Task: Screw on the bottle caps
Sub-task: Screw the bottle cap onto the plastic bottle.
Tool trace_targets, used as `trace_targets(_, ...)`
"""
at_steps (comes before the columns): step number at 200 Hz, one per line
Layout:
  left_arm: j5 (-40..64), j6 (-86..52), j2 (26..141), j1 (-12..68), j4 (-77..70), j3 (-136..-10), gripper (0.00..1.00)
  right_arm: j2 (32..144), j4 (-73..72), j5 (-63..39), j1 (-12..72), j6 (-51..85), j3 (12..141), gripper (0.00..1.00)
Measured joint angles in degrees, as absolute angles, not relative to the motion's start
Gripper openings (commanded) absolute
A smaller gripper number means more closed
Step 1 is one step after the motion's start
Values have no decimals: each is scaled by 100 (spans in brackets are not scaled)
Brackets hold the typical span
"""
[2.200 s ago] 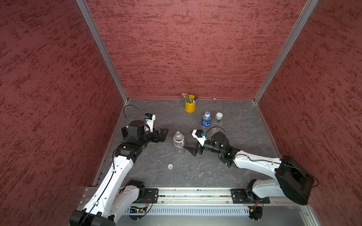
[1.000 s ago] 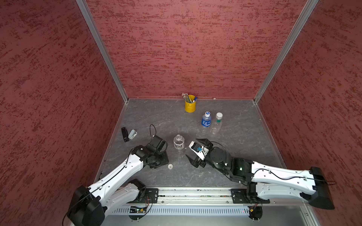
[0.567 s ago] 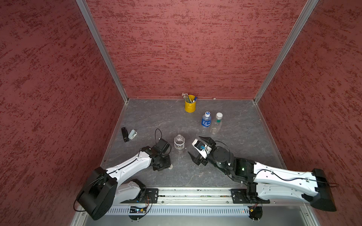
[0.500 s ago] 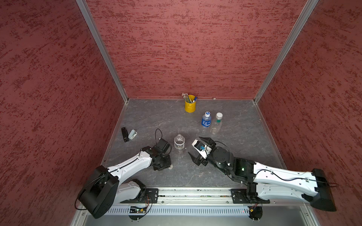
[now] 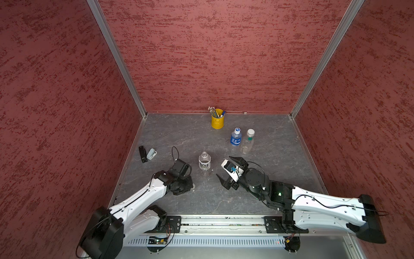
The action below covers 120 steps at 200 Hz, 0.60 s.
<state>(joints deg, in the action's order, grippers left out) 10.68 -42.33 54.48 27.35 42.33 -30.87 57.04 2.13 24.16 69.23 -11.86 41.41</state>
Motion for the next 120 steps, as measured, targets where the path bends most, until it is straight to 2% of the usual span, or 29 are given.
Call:
trace_targets(27, 1638, -3874, 4364, 1859, 4226, -3518, 0, 5647, 637, 1975, 6471, -867, 4473, 98)
trace_targets(55, 2716, -3693, 4106, 1138, 3437, -3970, 0, 5756, 1278, 545, 5070, 45, 5529, 98)
trace_targets(86, 3704, -3474, 4672, 1111, 2180, -4427, 0, 6095, 1647, -1306, 4106, 1170, 6615, 98)
trace_targets(104, 4056, -3103, 4884, 1197, 1385, -4641, 0, 6613, 1855, -2438, 3811, 1879, 7325, 92)
trace_targets(120, 4268, -2674, 5000, 1337, 572, -4735, 0, 7059, 1848, -3293, 3715, 2460, 7712, 92)
